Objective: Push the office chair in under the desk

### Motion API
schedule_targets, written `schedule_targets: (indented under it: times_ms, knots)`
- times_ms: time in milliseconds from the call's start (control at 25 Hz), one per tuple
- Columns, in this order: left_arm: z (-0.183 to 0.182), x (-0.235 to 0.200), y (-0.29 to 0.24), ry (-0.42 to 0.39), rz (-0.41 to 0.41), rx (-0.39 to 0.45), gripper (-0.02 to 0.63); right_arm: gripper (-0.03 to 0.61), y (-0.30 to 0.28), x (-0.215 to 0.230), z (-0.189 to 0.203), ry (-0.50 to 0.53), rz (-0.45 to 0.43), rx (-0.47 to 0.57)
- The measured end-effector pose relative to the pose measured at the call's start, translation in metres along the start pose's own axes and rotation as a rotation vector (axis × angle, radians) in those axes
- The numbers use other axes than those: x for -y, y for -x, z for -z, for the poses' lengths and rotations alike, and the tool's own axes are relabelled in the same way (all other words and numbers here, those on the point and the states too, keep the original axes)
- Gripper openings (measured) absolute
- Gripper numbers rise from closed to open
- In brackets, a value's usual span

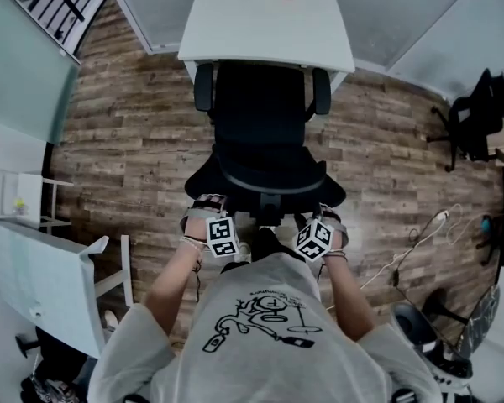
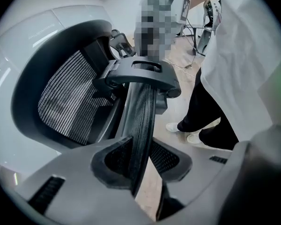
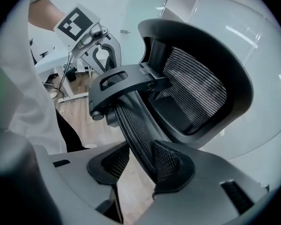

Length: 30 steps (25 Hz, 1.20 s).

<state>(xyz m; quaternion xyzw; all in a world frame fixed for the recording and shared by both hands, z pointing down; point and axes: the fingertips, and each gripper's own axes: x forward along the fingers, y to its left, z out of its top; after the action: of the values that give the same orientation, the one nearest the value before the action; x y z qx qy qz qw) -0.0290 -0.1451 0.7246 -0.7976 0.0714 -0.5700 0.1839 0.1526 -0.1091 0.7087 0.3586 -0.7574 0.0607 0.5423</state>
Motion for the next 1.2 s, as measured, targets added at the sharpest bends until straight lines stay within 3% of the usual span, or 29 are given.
schedule_targets:
  times_ms: [1200]
  knots:
    - [-0.008,-0.099,-0.043,0.02,0.002,-0.02,0.121,0.172,-0.042,0.096,-0.024,0.005,-0.003,0.017]
